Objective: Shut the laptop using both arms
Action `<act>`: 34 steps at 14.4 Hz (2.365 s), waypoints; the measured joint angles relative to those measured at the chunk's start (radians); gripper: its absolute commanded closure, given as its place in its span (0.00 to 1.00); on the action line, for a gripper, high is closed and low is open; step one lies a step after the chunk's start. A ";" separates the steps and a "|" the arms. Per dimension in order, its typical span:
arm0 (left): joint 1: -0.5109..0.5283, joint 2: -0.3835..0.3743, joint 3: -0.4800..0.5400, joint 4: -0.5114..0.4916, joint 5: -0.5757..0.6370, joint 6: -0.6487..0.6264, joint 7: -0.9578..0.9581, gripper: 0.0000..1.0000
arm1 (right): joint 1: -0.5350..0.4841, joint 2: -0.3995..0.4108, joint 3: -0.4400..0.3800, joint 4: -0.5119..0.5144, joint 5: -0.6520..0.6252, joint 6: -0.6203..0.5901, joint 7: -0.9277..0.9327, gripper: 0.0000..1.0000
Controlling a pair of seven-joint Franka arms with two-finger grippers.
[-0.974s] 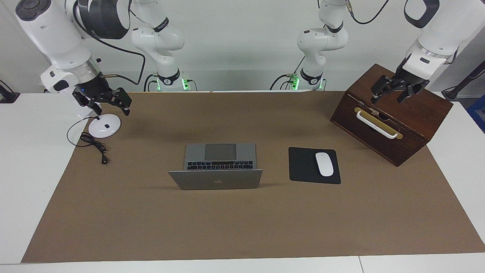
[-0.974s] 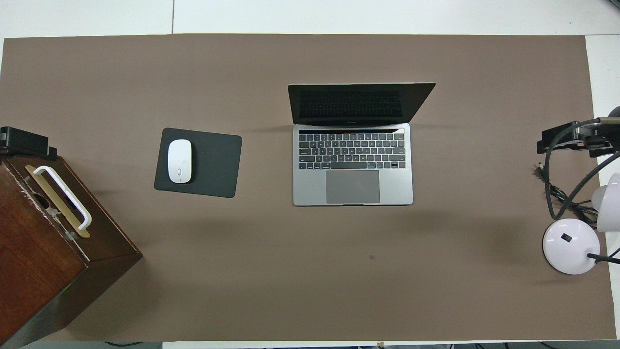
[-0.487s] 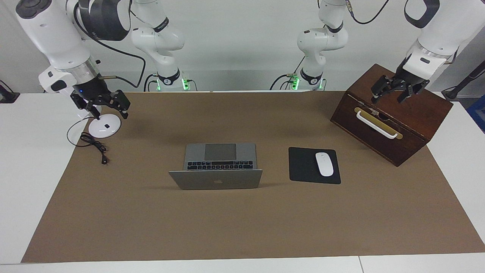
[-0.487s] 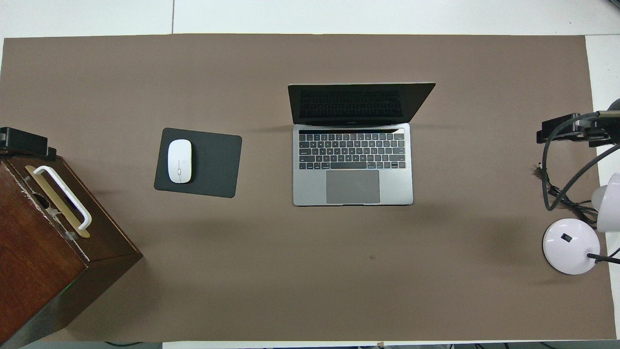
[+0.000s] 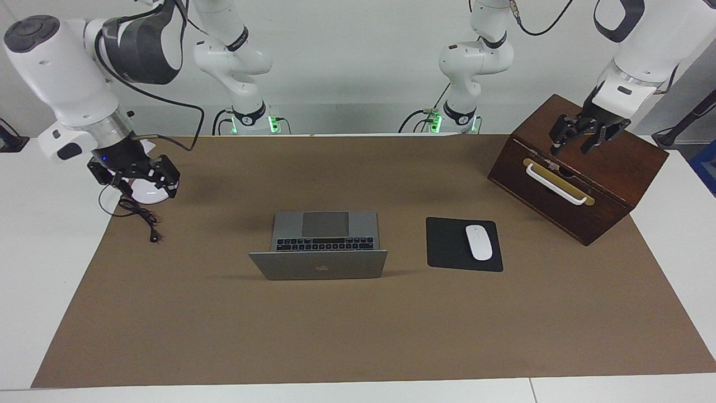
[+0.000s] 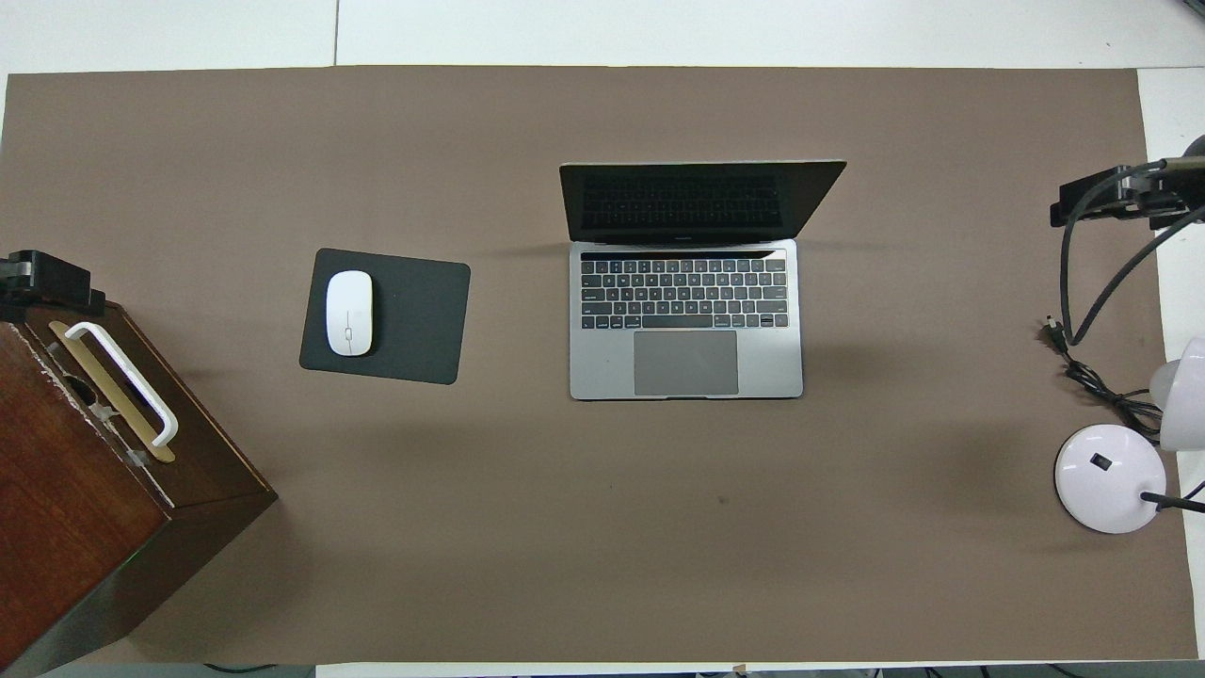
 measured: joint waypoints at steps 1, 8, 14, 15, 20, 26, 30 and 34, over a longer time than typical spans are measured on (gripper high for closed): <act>0.000 0.000 0.000 0.000 0.000 0.006 0.000 1.00 | -0.003 0.041 0.000 0.040 -0.001 0.000 -0.008 0.21; 0.000 0.000 -0.004 0.000 0.000 0.019 -0.034 1.00 | -0.007 0.313 0.000 0.309 -0.004 0.060 -0.051 1.00; -0.047 -0.009 -0.018 -0.047 -0.016 0.080 -0.036 1.00 | -0.005 0.467 0.016 0.460 -0.004 0.167 -0.053 1.00; -0.065 -0.015 -0.018 -0.067 -0.023 0.104 -0.036 1.00 | -0.004 0.493 0.032 0.472 -0.004 0.199 -0.047 1.00; -0.130 -0.112 -0.021 -0.323 -0.081 0.383 -0.037 1.00 | 0.058 0.564 0.058 0.543 -0.004 0.259 0.086 1.00; -0.239 -0.248 -0.022 -0.626 -0.104 0.675 -0.041 1.00 | 0.152 0.564 0.056 0.557 -0.005 0.268 0.261 1.00; -0.348 -0.291 -0.024 -0.790 -0.104 0.910 -0.067 1.00 | 0.219 0.564 0.052 0.561 -0.010 0.268 0.361 1.00; -0.470 -0.292 -0.024 -0.909 -0.105 1.135 -0.147 1.00 | 0.265 0.564 0.053 0.564 -0.035 0.268 0.408 1.00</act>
